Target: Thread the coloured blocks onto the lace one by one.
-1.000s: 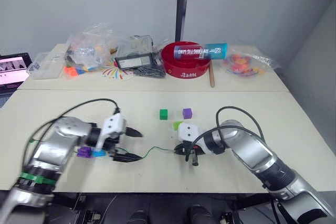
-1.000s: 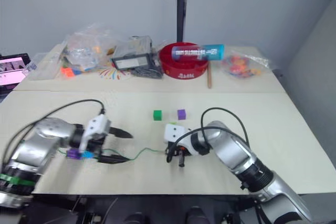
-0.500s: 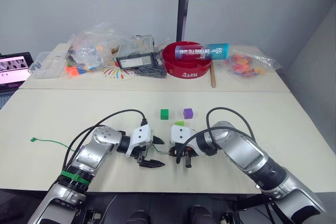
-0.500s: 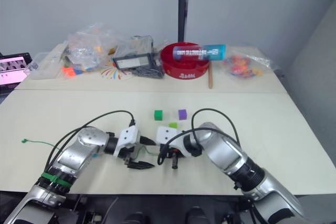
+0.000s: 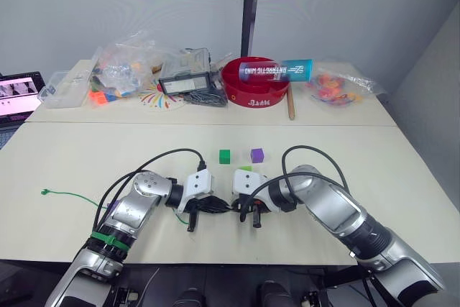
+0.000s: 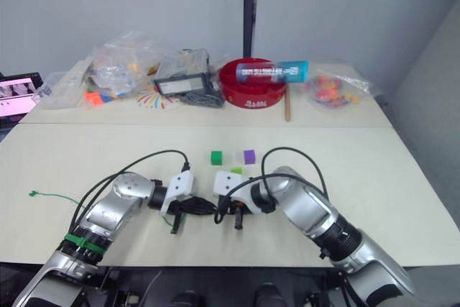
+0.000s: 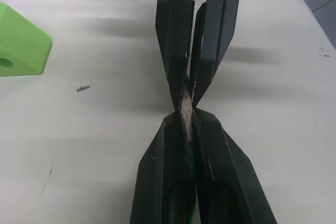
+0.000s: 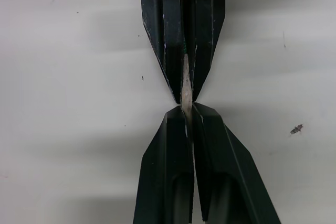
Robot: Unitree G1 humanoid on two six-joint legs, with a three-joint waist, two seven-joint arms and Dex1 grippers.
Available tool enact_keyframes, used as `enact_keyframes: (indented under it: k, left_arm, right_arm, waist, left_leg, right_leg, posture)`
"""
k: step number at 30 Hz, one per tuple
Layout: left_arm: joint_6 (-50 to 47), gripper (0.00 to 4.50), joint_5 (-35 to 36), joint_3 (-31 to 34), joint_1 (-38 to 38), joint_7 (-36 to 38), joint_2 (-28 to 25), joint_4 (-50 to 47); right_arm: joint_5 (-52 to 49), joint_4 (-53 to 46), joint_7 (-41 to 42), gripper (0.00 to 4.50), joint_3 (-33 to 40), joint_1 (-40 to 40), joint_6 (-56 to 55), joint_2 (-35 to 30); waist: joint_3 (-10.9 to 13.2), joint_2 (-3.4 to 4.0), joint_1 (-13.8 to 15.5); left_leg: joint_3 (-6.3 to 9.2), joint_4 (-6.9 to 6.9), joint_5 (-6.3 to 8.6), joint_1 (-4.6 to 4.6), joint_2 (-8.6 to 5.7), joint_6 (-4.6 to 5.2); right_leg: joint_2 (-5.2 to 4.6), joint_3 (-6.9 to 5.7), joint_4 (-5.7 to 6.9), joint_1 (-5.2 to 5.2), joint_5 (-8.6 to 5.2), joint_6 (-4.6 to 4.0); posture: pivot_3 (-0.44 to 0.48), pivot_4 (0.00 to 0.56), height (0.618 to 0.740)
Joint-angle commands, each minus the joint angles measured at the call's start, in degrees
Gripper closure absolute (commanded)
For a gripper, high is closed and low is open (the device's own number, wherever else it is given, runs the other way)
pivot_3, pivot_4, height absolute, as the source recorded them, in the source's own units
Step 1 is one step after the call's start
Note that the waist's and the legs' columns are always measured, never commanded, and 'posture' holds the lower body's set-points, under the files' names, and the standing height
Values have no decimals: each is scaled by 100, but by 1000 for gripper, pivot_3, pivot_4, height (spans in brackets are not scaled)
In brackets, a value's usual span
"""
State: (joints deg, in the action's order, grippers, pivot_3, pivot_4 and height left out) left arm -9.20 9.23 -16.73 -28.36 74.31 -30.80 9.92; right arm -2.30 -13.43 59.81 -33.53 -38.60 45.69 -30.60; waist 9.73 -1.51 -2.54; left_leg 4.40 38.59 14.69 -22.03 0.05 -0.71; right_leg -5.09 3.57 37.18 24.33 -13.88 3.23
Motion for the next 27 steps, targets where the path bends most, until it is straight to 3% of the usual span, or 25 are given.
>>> enact_keyframes:
  k: [1,6,11,12,13,19,27]
  left_arm:
    - [-81,4432,104,117,-10,-45,-42,-231]
    - [-143,4432,121,127,0,-38,-47,-282]
    - [-137,4500,158,147,52,62,-126,-280]
    - [-122,4500,162,163,61,70,-149,-269]
    - [-121,4500,171,185,69,76,-177,-265]
    - [-103,4500,256,327,174,116,-293,-278]
    - [-263,4500,459,721,511,-41,-556,-514]
  right_arm:
    - [3,-146,33,4500,-3,-122,-39,-25]
    - [13,-134,43,4500,-21,-115,-37,-37]
    - [-119,-200,-38,2825,271,-34,-54,-78]
    - [-175,-241,-2,2696,359,-20,-45,-141]
    - [-227,-275,36,2009,456,4,-50,-226]
    - [-456,-313,116,34,814,101,-154,-481]
    - [-372,773,85,9,1295,-169,-1043,-621]
  waist:
    - [0,0,-1]
    - [0,0,0]
    - [0,0,-2]
    - [0,0,0]
    - [0,0,6]
    - [0,0,0]
    - [0,0,-4]
  left_leg:
    - [0,0,0,0,0,0]
    - [0,0,0,0,0,0]
    - [0,0,0,0,0,0]
    - [0,0,0,0,0,0]
    - [0,0,0,0,0,0]
    - [0,1,0,-1,0,0]
    - [-1,1,0,0,1,0]
  right_leg:
    - [0,0,0,0,0,0]
    - [0,0,0,0,0,0]
    - [0,0,0,0,0,0]
    - [0,0,0,0,0,0]
    - [0,0,0,0,0,0]
    - [0,-1,-1,-1,0,0]
    - [-1,0,-3,-1,0,0]
  posture:
    - [0,150,731]
    - [0,150,731]
    - [0,150,731]
    - [0,150,731]
    - [0,150,731]
    - [0,150,731]
    - [0,150,731]
